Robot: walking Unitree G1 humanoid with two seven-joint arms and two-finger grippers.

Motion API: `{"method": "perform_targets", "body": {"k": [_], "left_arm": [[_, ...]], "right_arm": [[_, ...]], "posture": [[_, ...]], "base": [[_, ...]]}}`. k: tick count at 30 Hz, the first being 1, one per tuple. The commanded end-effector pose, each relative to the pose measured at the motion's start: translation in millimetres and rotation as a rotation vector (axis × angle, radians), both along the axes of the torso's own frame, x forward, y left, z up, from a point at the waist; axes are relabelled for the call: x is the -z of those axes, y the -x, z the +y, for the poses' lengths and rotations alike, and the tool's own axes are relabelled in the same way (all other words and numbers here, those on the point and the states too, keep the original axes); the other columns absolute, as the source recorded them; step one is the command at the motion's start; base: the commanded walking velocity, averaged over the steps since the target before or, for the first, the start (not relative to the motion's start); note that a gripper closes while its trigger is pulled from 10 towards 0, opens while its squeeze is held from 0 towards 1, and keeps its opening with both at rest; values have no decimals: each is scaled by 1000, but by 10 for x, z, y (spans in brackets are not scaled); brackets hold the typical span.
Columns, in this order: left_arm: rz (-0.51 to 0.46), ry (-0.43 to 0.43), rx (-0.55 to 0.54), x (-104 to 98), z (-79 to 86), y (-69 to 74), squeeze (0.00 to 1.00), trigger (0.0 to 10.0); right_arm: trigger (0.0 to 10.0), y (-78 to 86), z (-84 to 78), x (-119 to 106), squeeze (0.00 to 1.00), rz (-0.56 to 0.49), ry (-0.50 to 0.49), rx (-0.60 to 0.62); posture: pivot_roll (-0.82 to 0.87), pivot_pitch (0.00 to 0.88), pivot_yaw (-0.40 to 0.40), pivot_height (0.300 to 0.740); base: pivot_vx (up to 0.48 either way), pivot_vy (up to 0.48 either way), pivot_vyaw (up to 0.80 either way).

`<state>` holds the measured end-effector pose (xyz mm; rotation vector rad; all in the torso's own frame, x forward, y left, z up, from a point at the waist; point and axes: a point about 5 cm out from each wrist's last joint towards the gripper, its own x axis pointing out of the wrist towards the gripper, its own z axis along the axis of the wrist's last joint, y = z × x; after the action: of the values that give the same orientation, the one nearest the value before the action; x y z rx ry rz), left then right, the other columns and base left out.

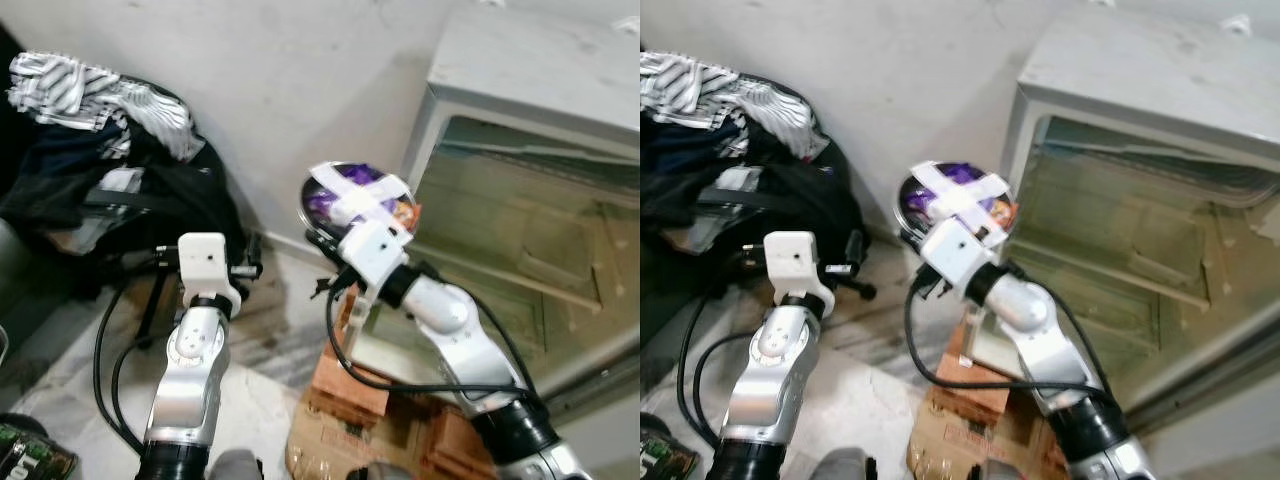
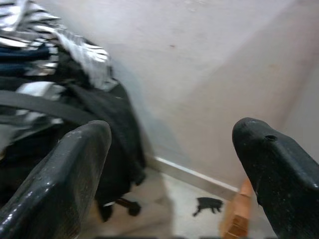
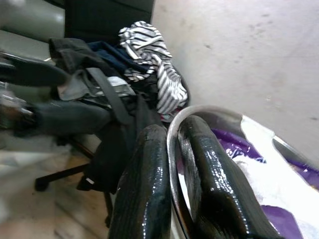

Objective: Restocking fridge

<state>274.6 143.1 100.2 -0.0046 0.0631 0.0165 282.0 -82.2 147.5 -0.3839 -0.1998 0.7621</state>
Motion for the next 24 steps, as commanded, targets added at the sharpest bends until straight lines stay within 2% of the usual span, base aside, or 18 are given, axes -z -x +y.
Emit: {"method": "perform_targets", "body": {"k": [1,9,15,24], "left_arm": [[-5,-7,11,-26,-12,-8,0,10000],[-12,-8,23,-37,-44,-6,0,10000],[-15,7,28,-39,-46,0,0,10000],[-33,18,54,-63,-77,-2,0,10000]], "right_arm": [[10000,-27,-146,-53,0,-19,-8,63],[10000,-10,-163,-87,0,-33,0,52],[10000,43,-232,64,0,37,35,48],[10000,-29,-266,125,0,45,66,75]], "posture": [[21,0,-53,740],[21,0,-54,740],[18,0,-56,740],[17,0,-56,740]], "base": [[0,0,0],[0,0,0],[0,0,0],[61,0,0]]}}
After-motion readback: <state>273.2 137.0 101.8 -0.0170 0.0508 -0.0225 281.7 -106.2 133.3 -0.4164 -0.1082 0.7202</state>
